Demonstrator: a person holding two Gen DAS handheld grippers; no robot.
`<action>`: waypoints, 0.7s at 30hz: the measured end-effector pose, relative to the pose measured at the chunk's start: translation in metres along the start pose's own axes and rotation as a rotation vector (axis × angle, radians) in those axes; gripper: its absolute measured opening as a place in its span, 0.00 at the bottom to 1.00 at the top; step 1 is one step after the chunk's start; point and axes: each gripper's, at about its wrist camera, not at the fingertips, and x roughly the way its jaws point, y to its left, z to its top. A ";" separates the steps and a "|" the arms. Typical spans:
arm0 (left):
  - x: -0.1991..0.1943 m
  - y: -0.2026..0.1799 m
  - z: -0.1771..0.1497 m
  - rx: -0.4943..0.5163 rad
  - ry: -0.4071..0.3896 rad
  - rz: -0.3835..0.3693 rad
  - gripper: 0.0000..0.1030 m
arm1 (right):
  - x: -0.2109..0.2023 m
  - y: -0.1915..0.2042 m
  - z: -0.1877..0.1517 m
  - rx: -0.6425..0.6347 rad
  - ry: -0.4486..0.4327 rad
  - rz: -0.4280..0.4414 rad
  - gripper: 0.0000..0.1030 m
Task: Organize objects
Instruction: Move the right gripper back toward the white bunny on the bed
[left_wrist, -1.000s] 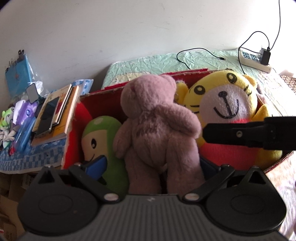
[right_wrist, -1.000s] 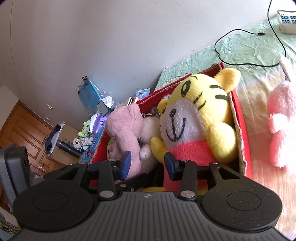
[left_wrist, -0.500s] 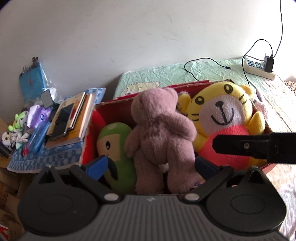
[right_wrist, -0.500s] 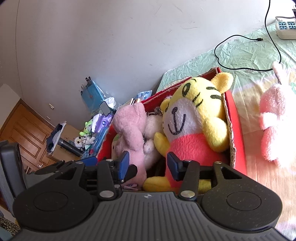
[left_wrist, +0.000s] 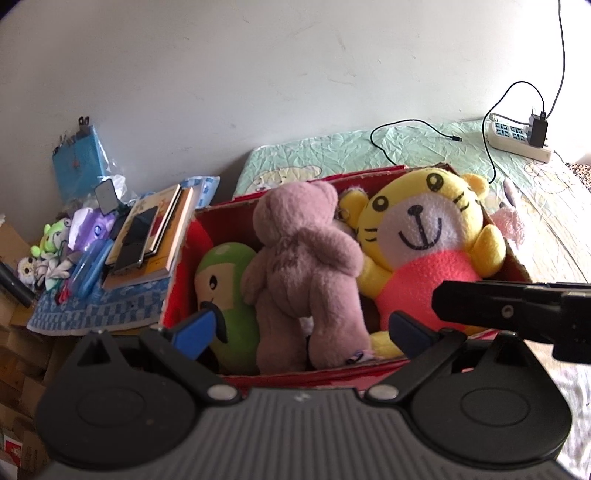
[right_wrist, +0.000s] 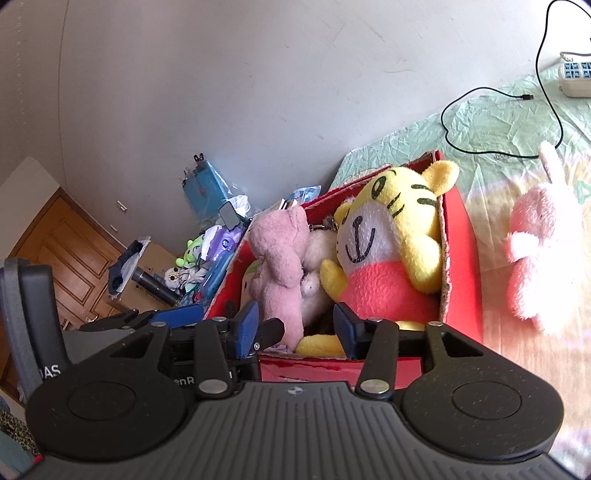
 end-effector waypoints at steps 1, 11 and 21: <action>-0.002 -0.002 0.000 0.000 0.000 0.004 0.98 | -0.003 -0.001 0.000 -0.001 -0.001 0.004 0.48; -0.020 -0.029 0.000 -0.013 0.001 0.050 0.98 | -0.024 -0.017 0.004 -0.008 0.013 0.042 0.48; -0.035 -0.059 -0.003 -0.031 0.001 0.047 0.98 | -0.048 -0.049 0.004 0.021 0.035 0.054 0.48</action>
